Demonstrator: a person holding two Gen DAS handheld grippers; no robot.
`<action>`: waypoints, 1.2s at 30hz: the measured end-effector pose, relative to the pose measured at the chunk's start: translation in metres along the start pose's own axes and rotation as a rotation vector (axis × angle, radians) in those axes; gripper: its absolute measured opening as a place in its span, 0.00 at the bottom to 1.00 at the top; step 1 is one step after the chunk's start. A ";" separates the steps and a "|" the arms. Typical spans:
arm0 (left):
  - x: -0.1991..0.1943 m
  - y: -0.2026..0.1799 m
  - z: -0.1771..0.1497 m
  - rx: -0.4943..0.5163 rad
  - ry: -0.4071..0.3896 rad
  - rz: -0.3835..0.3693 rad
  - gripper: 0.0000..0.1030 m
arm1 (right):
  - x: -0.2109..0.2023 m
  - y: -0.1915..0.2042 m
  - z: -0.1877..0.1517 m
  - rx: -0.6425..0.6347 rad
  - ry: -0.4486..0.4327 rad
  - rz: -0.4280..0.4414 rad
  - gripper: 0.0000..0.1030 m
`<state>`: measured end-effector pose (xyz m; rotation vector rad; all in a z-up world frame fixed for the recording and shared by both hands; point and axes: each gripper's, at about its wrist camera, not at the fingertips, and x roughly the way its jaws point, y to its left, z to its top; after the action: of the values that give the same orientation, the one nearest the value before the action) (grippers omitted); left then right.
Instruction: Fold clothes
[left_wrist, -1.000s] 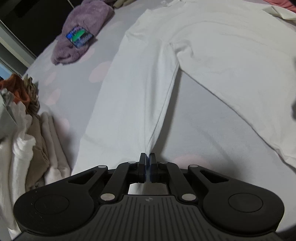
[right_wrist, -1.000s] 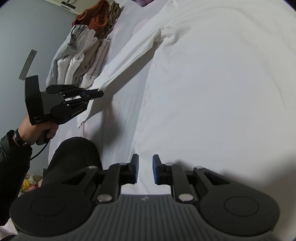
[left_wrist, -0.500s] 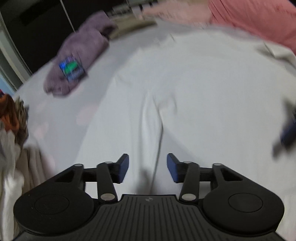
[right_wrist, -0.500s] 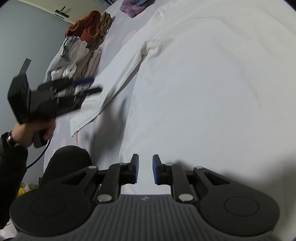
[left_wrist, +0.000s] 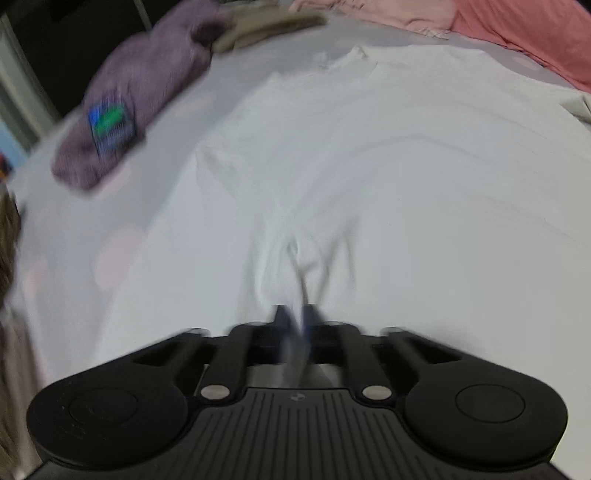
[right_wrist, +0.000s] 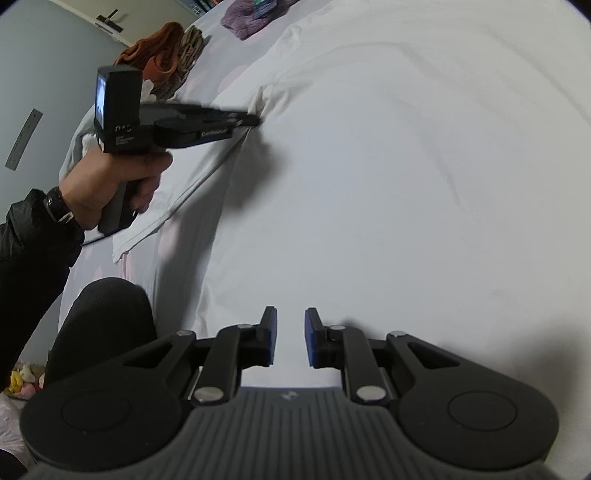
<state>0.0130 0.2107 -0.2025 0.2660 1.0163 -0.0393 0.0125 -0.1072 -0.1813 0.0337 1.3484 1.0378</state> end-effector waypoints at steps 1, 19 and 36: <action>-0.002 -0.001 -0.002 0.003 0.009 -0.006 0.04 | -0.002 -0.003 -0.001 0.007 -0.005 -0.001 0.19; -0.050 -0.056 0.032 -0.017 -0.069 -0.151 0.21 | -0.212 -0.187 -0.017 0.012 -0.385 -0.949 0.48; -0.051 -0.203 0.125 0.176 -0.180 -0.336 0.37 | -0.234 -0.233 -0.012 -0.246 -0.141 -0.884 0.02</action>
<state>0.0590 -0.0204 -0.1383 0.2443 0.8699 -0.4516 0.1698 -0.3939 -0.1364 -0.6109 0.9339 0.4220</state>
